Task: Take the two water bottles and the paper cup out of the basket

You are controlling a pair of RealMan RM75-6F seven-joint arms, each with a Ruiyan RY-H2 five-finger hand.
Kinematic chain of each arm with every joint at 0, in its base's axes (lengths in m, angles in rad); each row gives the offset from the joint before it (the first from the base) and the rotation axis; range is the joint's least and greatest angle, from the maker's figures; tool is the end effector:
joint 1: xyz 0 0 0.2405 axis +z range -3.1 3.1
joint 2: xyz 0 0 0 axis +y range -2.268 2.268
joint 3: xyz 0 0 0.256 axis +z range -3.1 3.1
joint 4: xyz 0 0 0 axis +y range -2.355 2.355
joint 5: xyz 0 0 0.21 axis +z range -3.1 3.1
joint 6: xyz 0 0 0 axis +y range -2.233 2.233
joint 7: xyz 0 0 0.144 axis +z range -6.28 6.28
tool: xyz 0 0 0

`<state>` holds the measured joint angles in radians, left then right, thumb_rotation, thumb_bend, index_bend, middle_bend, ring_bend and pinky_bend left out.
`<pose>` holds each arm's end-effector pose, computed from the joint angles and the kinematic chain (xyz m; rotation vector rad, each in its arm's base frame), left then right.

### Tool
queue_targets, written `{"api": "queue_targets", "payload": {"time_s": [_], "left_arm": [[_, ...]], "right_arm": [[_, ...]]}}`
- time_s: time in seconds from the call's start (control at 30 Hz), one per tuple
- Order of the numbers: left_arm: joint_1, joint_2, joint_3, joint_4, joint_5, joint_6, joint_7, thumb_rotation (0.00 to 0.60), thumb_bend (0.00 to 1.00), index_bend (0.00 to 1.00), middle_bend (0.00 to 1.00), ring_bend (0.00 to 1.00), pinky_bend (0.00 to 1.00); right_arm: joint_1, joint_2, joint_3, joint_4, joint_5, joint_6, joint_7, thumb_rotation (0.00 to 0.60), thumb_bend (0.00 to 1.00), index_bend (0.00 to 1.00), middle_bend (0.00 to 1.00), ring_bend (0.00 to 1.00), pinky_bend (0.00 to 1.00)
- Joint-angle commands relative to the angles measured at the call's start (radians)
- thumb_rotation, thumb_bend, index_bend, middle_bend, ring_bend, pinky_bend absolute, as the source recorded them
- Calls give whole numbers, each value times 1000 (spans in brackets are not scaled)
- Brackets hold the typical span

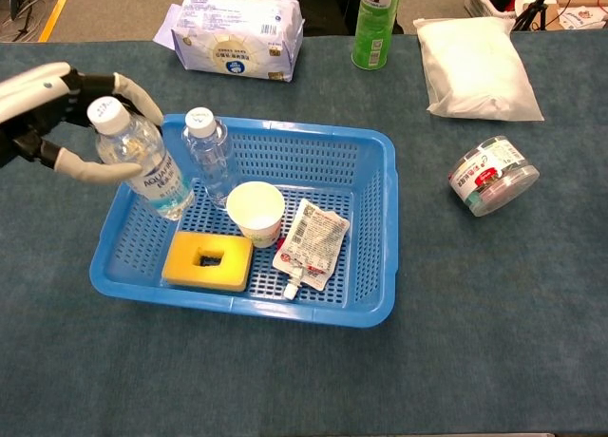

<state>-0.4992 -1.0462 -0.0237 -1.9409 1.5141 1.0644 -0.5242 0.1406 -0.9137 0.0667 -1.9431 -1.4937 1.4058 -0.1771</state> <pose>-0.1740 0.2452 0.0960 -1.6883 -1.6554 -1.3216 -0.2482 -0.1928 0.1836 1.4991 -0.8691 0.8820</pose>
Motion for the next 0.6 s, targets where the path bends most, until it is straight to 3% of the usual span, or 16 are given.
{"api": "queue_targets", "payload": {"time_s": [0.03,0.37,0.6], "left_arm": [[1,74,-22,-28,-14,10,-66,600,235,501,503,467,577],[25,183,-35,33,-69,1,-153,600,235,495,499,461,577],[53,167,-41,122,-113,17,-136,600,235,494,497,455,576]], "right_arm": [[1,-2,0,0,-2,0,2,600,120,342,412,354,411],[2,-1,-1,-5,-6,-2,-2,600,120,342,412,354,411],[8,-1,1,-14,-6,-8,-15,600,120,342,412,354,411]]}}
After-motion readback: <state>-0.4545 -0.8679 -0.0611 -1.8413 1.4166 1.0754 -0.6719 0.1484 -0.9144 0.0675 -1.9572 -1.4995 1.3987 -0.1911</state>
